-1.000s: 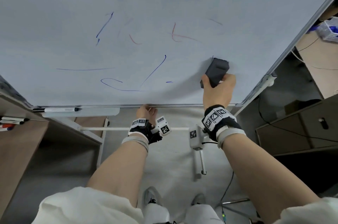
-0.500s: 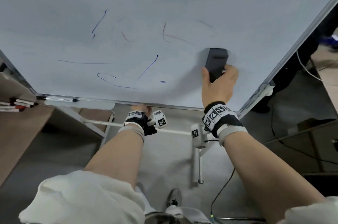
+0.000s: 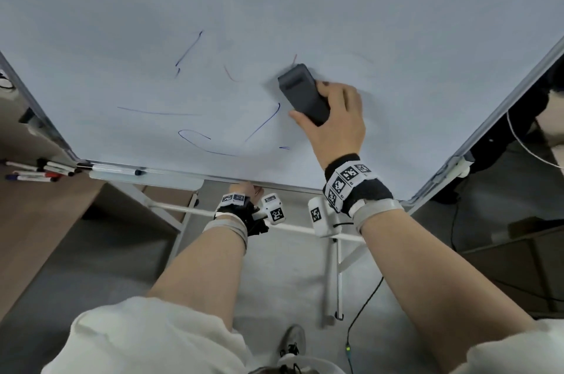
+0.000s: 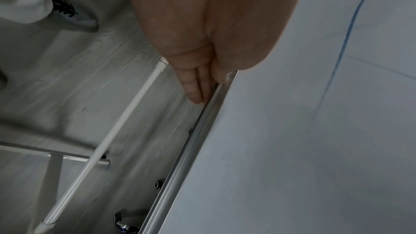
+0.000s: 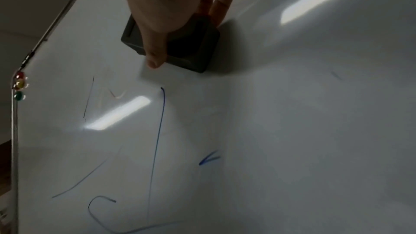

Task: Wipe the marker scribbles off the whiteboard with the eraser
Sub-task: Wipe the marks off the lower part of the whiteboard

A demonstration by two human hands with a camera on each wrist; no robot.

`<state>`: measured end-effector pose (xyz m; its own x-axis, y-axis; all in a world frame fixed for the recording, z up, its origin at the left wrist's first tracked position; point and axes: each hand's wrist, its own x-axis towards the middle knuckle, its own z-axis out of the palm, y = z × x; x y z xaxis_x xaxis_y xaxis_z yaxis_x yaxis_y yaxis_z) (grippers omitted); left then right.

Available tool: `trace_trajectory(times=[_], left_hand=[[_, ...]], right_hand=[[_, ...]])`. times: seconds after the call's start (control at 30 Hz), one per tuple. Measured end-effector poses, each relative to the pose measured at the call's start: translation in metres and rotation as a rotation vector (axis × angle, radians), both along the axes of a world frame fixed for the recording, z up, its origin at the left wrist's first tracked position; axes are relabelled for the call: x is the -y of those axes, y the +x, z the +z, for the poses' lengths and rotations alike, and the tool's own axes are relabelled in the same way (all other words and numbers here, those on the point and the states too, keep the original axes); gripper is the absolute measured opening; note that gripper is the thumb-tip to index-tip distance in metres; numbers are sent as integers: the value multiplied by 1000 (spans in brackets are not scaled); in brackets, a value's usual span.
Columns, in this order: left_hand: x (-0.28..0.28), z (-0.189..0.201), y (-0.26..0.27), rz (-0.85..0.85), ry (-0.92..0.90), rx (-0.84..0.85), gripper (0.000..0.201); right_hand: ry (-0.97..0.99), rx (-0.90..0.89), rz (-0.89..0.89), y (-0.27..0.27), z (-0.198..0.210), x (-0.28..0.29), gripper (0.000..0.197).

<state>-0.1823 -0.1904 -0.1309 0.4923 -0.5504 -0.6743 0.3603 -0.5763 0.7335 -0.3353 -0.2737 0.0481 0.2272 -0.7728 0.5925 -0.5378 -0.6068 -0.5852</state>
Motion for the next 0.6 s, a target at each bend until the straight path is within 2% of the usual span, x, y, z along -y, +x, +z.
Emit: trace_trajectory(times=[0.07,0.1,0.17,0.2,0.27,0.33,0.4,0.5,0.53,0.6], left_hand=[[-7,19,-7,-288,198,219,32],[-13,27,-9,-465,285,398,27],[-22,46,-17,-727,320,582,25],[-23,49,-18,-819,339,624,26],[-23,51,-19,-899,327,754,31],[-23,49,-14,-963,328,807,37],[-27,52,-10,-995,331,851,38],[-36,57,-10,-977,331,908,39],[-37,59,-11,-976,348,913,37],[-34,60,-15,-990,368,933,30]], right_hand=[[-67,36,-70,-7,6,2,57],[-80,78,-128,-12,8,4,59],[-73,176,-277,-25,11,12,62],[-64,213,-350,-31,14,16,64],[-60,256,-457,-41,18,22,65],[-77,258,-481,-41,18,23,63],[-67,198,-355,-31,17,18,60],[-75,-105,5,-17,7,5,58],[-100,-174,57,-18,3,4,58],[-135,-138,15,-24,2,6,58]])
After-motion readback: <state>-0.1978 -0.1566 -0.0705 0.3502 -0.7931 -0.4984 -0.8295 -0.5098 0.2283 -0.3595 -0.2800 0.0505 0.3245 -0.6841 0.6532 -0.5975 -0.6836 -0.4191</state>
